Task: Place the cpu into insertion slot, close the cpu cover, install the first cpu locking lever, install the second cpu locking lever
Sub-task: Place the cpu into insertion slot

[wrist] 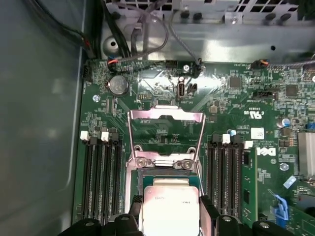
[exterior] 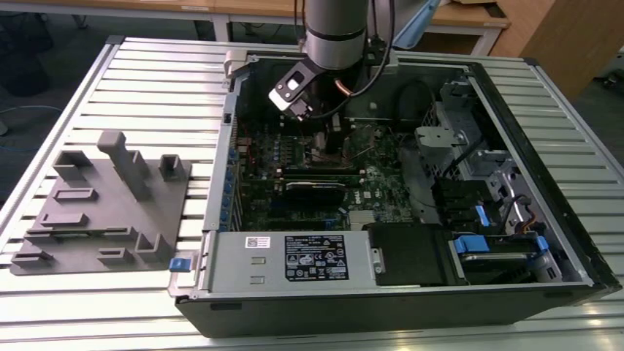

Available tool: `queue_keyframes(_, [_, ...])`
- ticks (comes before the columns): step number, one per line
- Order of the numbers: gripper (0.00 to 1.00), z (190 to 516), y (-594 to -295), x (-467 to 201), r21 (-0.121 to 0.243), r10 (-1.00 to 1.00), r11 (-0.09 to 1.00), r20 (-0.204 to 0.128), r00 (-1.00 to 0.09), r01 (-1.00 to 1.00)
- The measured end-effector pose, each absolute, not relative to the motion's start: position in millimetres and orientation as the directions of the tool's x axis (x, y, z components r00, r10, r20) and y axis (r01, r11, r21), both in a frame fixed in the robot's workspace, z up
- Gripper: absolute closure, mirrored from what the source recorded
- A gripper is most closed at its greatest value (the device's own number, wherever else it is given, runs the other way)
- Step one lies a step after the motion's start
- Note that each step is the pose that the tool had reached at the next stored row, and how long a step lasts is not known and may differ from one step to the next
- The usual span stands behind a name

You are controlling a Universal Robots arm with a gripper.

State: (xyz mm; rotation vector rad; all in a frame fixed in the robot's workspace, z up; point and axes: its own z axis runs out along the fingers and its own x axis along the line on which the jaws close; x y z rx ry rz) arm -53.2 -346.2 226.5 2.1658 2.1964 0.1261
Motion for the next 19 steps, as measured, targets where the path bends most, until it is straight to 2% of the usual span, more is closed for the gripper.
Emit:
queue_keyframes(11, [0.46,207,-346,-56,0.096,1.0,0.013,0.019,-0.015,0.995])
queue_keyframes(19, [0.46,207,-345,-56,0.096,1.0,0.013,0.019,-0.015,0.995])
